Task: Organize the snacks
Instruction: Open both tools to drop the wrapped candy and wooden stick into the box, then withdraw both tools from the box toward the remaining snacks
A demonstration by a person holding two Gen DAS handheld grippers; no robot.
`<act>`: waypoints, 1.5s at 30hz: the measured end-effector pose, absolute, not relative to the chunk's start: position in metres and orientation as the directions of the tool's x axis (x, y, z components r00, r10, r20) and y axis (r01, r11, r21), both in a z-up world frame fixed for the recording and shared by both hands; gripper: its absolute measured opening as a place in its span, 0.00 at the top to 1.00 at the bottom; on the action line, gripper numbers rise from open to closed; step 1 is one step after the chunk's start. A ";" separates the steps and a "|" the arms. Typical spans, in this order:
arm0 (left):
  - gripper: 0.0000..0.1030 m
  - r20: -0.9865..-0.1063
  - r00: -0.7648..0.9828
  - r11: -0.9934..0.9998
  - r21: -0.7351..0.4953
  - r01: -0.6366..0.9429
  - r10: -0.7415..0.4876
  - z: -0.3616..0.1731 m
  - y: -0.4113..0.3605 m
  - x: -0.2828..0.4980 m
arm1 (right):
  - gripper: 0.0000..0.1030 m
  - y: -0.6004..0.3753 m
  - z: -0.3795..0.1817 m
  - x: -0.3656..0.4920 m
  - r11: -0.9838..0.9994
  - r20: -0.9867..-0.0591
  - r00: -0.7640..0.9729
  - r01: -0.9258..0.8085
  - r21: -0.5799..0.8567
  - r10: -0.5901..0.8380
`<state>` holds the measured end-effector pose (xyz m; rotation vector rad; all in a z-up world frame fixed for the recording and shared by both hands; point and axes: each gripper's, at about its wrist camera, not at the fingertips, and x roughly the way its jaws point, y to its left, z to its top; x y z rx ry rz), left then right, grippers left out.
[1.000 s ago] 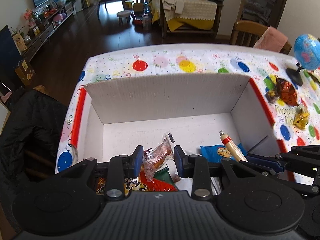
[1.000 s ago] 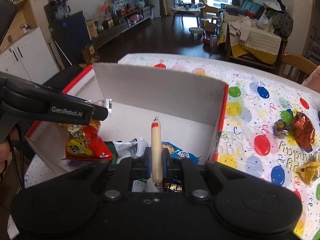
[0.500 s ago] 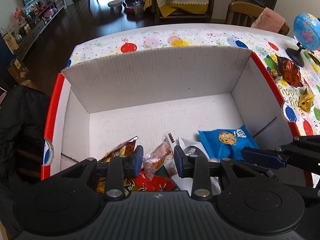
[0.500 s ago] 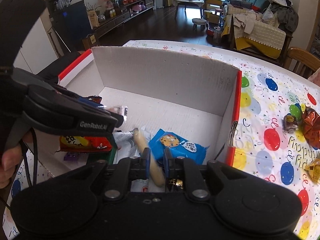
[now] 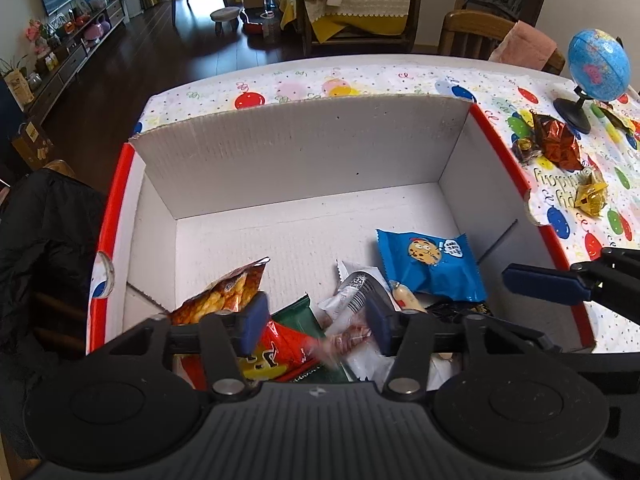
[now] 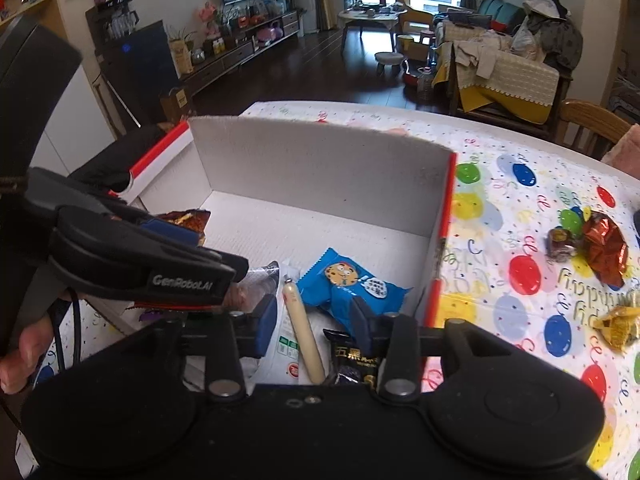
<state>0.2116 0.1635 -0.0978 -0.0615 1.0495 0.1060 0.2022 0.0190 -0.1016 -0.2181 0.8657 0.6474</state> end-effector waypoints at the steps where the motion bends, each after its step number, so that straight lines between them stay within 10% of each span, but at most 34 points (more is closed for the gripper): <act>1: 0.41 -0.864 0.500 0.993 -0.003 -0.119 0.057 -0.095 0.163 0.209 | 0.57 0.016 -0.100 0.201 0.793 -0.761 0.478 -0.605 0.078 0.439; 22: 0.40 -0.805 0.591 0.994 -0.025 -0.110 0.046 -0.041 0.140 0.165 | 0.16 -0.042 -0.055 0.168 0.842 -0.646 0.599 -0.523 0.132 0.474; 45: 0.23 -0.759 0.650 0.994 -0.099 -0.048 -0.044 -0.006 0.052 0.166 | 0.00 -0.143 -0.023 0.166 0.861 -0.542 0.678 -0.464 0.209 0.497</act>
